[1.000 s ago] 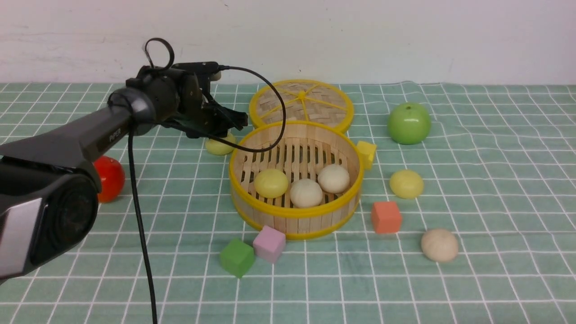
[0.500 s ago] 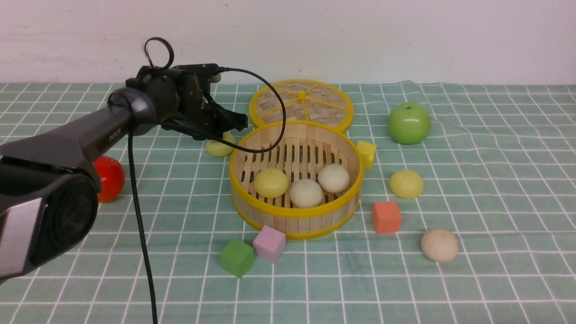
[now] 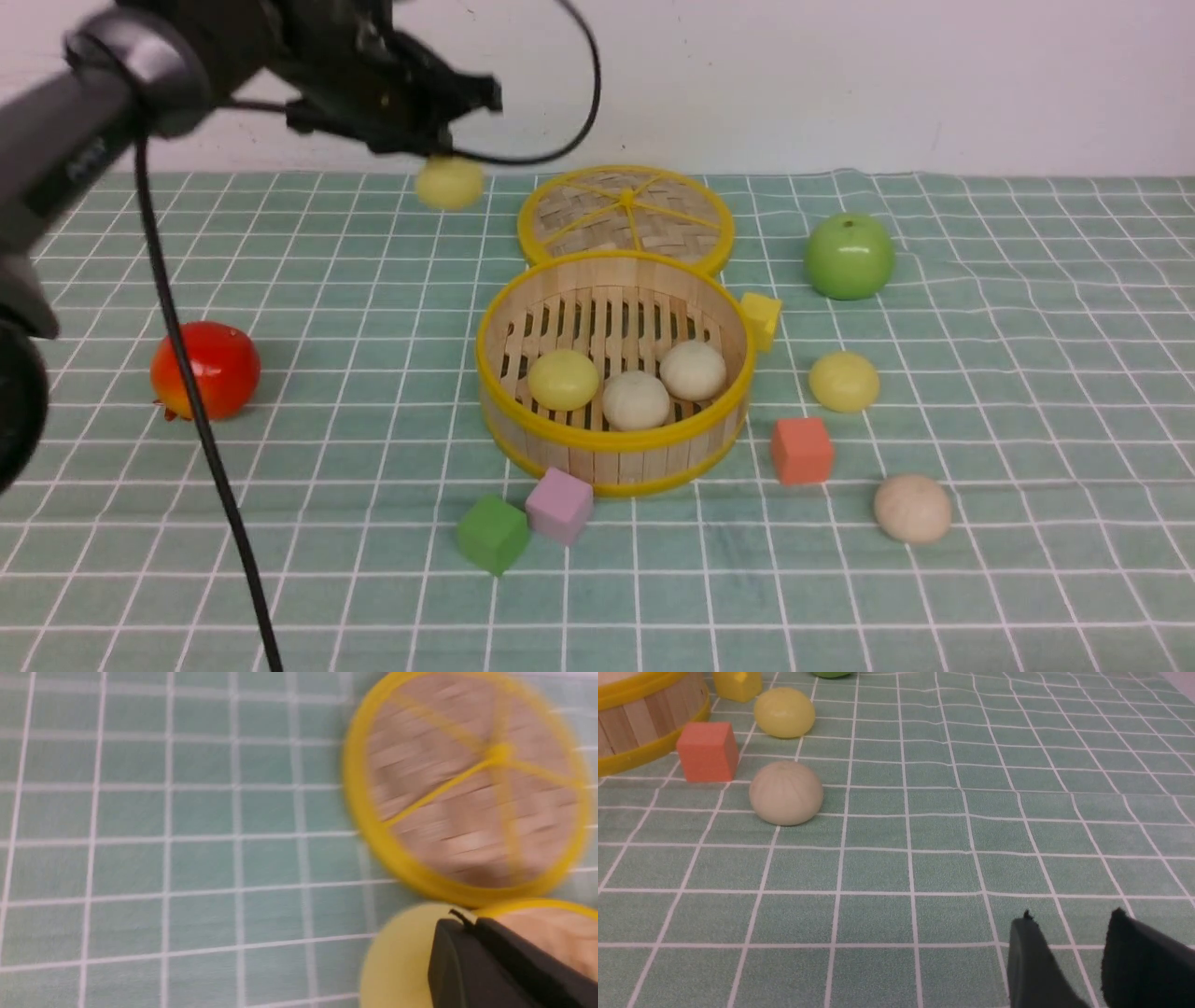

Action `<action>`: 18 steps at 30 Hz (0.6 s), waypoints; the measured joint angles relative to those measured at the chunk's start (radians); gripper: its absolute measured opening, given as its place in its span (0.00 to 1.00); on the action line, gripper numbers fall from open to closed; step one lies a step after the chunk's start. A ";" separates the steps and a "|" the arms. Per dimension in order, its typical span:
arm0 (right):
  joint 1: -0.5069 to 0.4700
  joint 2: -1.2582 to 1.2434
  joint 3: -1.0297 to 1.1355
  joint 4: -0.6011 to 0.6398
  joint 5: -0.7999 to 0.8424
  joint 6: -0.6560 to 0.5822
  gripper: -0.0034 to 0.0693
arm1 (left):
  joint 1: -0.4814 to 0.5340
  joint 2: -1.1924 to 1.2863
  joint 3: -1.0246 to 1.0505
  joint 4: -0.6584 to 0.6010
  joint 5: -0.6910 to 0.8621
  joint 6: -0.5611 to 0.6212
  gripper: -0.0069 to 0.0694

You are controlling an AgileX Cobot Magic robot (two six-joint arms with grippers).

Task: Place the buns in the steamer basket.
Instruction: Use the left arm to put the steamed stuffed bun into the steamer

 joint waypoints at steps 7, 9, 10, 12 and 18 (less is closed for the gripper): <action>0.000 0.000 0.000 0.000 0.000 0.000 0.37 | -0.092 0.051 0.019 -0.052 -0.008 0.004 0.07; 0.000 0.000 0.000 0.000 0.000 0.000 0.37 | -0.110 0.081 0.022 -0.063 -0.019 0.004 0.07; 0.000 0.000 0.000 0.000 0.000 0.000 0.37 | -0.112 0.088 0.023 -0.065 -0.024 0.004 0.07; 0.000 0.000 0.000 0.000 0.000 0.000 0.37 | -0.120 0.127 0.025 -0.068 -0.040 0.004 0.07; 0.000 0.000 0.000 0.000 0.000 0.000 0.37 | -0.119 0.204 0.026 -0.041 -0.065 0.004 0.08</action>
